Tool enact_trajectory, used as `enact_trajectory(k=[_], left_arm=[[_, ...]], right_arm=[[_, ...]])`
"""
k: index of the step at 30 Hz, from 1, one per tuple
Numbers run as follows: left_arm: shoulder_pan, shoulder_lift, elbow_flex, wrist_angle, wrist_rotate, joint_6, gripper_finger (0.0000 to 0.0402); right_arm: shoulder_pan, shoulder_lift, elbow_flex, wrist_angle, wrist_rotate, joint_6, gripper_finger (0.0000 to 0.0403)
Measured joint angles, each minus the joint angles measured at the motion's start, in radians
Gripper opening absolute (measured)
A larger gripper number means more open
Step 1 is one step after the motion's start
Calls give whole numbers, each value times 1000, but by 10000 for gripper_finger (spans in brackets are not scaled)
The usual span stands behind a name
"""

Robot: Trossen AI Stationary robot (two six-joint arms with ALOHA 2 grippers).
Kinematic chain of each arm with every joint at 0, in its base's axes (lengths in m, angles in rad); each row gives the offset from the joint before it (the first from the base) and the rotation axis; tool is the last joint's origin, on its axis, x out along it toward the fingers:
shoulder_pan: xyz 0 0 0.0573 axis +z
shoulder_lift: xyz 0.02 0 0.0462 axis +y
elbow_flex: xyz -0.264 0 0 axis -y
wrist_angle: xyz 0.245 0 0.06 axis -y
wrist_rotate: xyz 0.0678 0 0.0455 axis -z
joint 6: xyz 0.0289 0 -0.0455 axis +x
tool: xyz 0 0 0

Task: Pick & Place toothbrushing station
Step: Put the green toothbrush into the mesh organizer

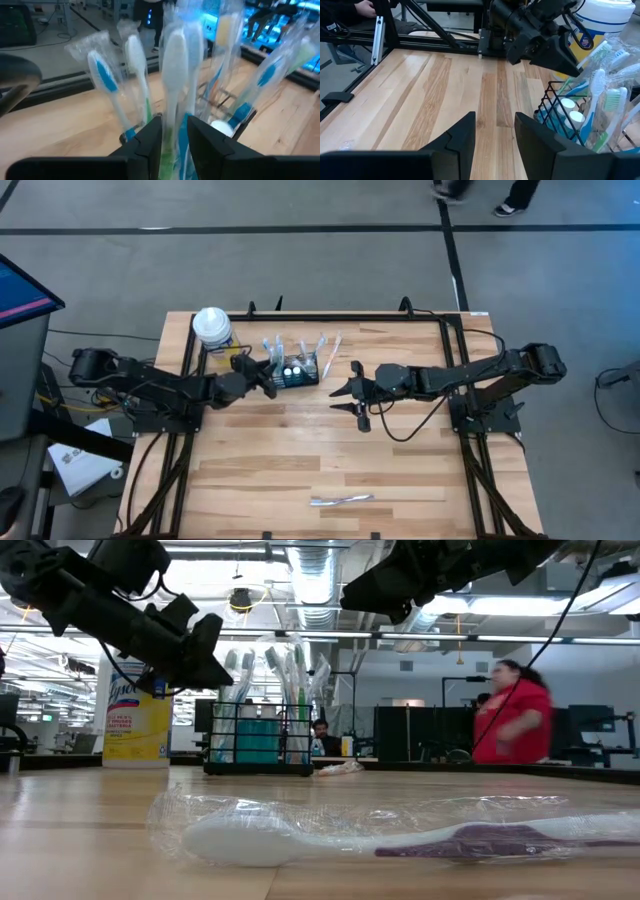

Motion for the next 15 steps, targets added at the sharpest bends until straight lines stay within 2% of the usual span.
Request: enact_trajectory(k=[8, 15], left_arm=[[-14, -70, 1, 0, 0, 4, 88], [-20, -79, 1, -2, 0, 5, 88]], right_arm=[[0, 0, 0, 0, 0, 0, 127], [0, 0, 0, 0, 0, 0, 127]])
